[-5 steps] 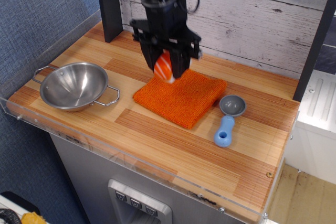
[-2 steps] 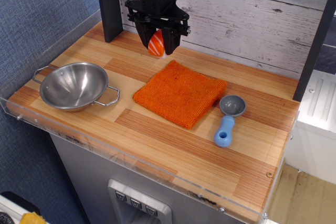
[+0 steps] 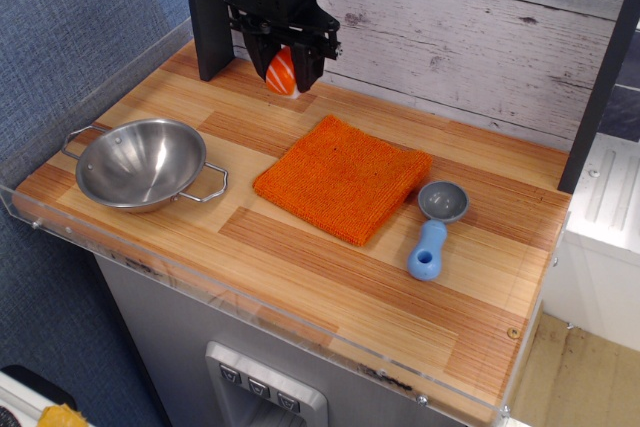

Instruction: Move the sushi to the left of the red cloth.

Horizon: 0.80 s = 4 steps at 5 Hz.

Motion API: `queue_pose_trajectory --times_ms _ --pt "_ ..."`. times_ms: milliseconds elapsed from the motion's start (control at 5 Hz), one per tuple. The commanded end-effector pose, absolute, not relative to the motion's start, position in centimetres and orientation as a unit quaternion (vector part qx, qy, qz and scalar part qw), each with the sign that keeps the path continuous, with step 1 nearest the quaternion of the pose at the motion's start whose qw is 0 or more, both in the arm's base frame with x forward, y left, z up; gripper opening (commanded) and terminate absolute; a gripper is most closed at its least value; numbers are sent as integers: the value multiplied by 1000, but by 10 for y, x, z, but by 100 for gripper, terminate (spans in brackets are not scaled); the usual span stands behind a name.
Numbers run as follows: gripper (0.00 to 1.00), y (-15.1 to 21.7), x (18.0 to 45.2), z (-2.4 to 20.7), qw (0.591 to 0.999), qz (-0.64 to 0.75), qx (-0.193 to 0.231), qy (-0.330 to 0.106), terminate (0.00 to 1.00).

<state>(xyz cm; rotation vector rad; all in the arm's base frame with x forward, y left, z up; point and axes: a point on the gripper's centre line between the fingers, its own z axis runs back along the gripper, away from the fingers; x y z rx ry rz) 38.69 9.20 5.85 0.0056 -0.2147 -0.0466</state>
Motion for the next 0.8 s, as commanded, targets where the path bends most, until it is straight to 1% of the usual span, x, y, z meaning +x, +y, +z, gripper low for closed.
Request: queue_pose_trajectory --times_ms 0,200,400,600 --pt "0 124 381 79 991 -9 13 -129 0" --pt "0 140 374 75 992 -7 17 -124 0" --pt "0 150 369 67 993 -7 18 -114 0" --pt "0 147 367 54 995 -14 13 -103 0"
